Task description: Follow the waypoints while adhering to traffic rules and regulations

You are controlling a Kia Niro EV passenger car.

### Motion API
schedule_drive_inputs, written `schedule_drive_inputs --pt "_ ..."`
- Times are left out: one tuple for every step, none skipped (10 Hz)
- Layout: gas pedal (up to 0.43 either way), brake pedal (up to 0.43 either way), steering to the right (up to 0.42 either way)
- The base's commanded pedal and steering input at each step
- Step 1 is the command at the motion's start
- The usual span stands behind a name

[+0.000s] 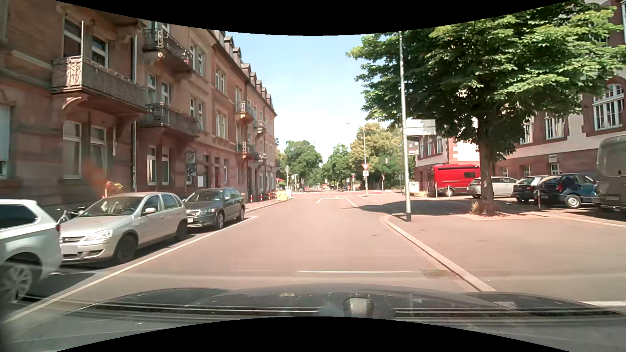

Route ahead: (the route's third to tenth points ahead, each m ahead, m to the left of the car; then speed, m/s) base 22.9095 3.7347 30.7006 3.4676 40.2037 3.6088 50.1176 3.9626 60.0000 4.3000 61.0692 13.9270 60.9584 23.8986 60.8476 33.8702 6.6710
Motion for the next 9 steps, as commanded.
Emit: schedule_drive_inputs --pt "0.008 0.000 -0.006" --pt "0.008 0.000 -0.006" --pt "0.000 0.000 -0.005" --pt "0.000 0.000 -0.004" --pt "0.000 0.000 -0.004" --pt "0.000 0.000 -0.004" --pt "0.000 0.000 -0.004" --pt "0.000 0.000 -0.004" --pt "0.000 0.000 -0.004"
